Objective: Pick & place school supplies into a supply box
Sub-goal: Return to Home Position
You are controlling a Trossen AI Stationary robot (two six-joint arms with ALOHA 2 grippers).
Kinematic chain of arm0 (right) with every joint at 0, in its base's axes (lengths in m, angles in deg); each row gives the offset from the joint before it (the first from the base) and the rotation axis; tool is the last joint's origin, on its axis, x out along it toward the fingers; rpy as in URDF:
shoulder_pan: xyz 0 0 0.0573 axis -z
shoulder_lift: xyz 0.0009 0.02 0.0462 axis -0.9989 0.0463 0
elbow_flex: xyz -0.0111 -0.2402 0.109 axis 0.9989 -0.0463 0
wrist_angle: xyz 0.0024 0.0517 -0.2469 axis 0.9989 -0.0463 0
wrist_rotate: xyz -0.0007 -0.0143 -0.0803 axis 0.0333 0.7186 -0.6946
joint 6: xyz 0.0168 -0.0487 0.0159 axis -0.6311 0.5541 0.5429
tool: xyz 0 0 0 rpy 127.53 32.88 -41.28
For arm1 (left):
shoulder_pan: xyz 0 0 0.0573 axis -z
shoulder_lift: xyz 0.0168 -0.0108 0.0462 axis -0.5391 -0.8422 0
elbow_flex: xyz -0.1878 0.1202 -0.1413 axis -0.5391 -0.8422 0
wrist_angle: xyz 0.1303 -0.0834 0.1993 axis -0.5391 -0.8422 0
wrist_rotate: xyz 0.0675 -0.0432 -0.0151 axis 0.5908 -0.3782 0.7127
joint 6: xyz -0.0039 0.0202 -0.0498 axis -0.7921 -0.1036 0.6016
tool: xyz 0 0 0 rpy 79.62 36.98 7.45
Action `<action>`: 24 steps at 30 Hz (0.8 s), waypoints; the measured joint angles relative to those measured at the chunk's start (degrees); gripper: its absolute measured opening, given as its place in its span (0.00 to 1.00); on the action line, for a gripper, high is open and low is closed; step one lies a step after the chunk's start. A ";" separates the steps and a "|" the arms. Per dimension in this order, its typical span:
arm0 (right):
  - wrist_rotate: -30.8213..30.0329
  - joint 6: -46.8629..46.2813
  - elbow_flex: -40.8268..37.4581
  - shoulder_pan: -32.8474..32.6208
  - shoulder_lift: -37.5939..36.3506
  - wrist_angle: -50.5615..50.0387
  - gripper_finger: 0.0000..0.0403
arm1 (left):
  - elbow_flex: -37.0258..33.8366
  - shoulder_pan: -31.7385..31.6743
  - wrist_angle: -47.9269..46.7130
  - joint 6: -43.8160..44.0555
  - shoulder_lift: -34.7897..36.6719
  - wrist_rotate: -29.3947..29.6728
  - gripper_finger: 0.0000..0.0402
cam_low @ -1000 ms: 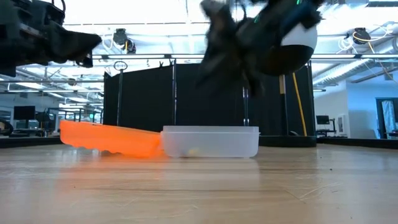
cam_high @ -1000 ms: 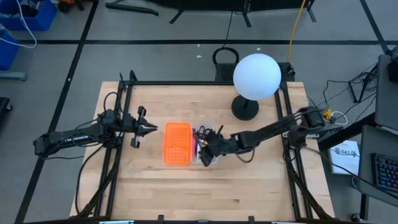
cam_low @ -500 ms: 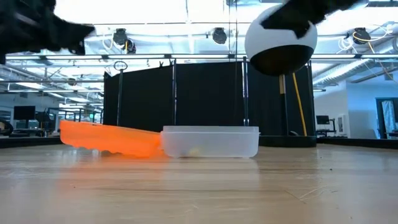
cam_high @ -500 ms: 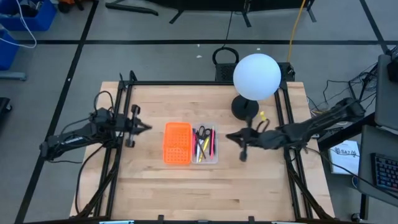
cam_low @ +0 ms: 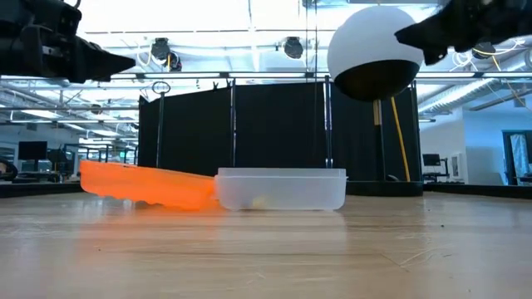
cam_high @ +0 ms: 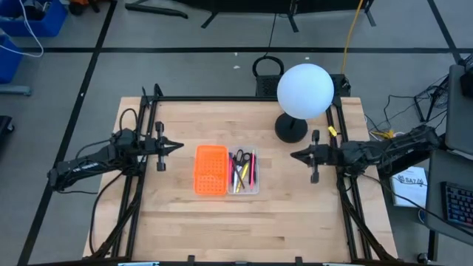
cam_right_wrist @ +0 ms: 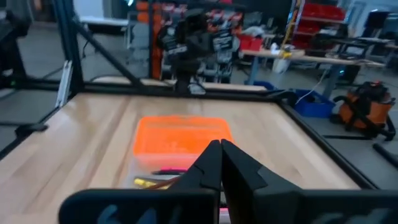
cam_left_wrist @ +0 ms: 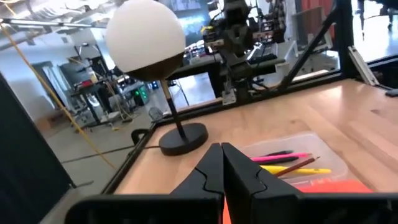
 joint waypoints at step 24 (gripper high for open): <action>4.67 -0.16 -16.97 1.66 -29.47 -5.89 0.00 | -1.06 0.00 -2.34 0.46 1.51 -6.83 0.01</action>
